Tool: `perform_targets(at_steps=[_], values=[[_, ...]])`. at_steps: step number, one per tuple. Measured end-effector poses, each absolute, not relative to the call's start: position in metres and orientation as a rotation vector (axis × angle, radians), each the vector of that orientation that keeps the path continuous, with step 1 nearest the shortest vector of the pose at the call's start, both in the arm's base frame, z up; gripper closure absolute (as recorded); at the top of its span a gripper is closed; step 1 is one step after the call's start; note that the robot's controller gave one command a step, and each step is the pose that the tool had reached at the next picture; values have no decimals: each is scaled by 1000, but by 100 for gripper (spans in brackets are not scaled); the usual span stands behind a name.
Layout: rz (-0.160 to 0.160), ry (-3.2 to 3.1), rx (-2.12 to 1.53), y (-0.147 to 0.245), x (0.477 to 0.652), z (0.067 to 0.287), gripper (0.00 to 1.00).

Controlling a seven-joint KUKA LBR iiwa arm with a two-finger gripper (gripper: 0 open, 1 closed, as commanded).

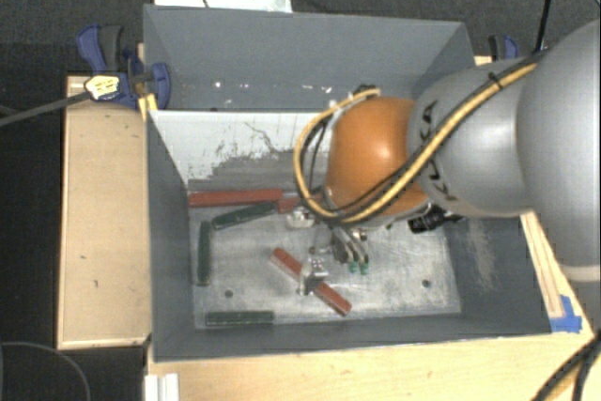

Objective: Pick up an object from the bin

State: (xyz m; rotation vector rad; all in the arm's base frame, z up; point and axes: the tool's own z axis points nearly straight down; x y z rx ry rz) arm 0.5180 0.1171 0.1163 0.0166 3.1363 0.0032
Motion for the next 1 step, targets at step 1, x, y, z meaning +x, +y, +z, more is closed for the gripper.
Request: perform_targets(at_steps=[1], values=[[1, 3143, 68, 108, 507, 93, 0]])
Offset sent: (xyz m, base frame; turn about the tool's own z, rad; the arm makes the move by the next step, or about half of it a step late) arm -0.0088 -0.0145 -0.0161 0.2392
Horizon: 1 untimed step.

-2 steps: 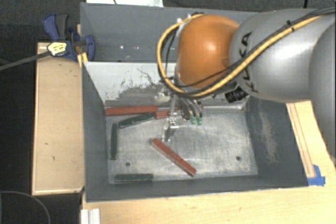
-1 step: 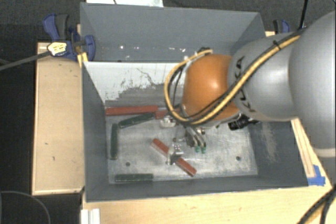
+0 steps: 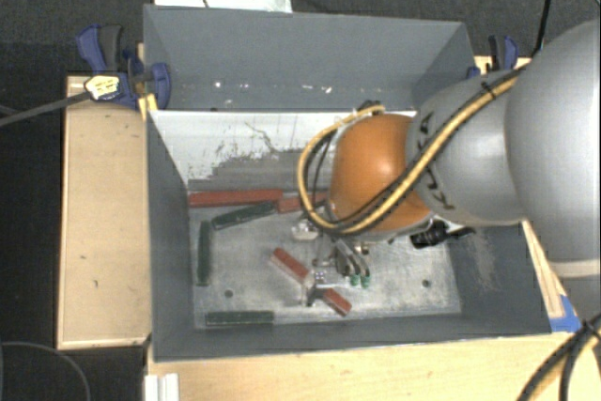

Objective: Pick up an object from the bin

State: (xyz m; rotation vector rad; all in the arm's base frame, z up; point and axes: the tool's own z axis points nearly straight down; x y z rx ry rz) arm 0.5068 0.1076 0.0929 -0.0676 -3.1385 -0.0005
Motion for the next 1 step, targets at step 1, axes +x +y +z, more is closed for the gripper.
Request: perform_targets(at_steps=[1], values=[[-2, -3123, -373, 104, 510, 102, 0]])
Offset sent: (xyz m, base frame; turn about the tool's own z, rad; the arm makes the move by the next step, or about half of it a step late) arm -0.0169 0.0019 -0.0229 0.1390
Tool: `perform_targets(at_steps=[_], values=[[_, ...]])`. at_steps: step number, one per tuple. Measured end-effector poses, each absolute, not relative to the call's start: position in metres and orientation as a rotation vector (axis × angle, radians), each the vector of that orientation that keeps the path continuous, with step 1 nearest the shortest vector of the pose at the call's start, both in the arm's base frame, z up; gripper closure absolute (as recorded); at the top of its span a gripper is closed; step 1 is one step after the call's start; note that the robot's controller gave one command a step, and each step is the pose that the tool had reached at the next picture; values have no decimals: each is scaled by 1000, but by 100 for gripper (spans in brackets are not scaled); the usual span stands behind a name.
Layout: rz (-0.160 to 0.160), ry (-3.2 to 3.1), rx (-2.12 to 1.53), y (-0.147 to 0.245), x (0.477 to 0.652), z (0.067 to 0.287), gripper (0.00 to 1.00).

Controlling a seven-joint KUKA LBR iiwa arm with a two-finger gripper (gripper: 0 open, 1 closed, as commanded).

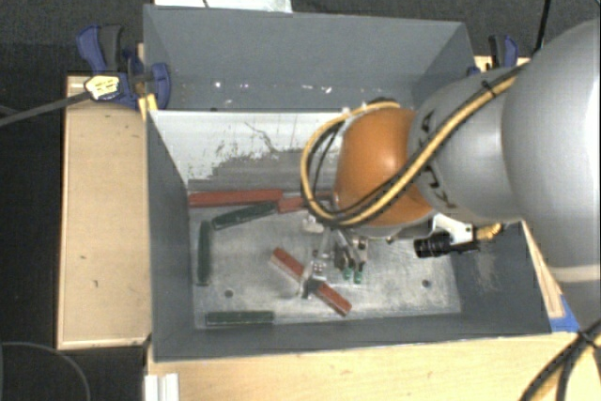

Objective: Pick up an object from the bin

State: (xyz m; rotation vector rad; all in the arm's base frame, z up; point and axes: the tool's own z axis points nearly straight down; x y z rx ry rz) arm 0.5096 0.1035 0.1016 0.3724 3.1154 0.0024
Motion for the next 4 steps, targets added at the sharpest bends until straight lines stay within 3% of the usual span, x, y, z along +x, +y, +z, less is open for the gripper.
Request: perform_targets(at_steps=[1, 2, 4], values=[[3, 3121, 286, 109, 492, 72, 0], [9, 3062, 663, 114, 494, 74, 100], [4, 3067, 664, 113, 492, 79, 100]])
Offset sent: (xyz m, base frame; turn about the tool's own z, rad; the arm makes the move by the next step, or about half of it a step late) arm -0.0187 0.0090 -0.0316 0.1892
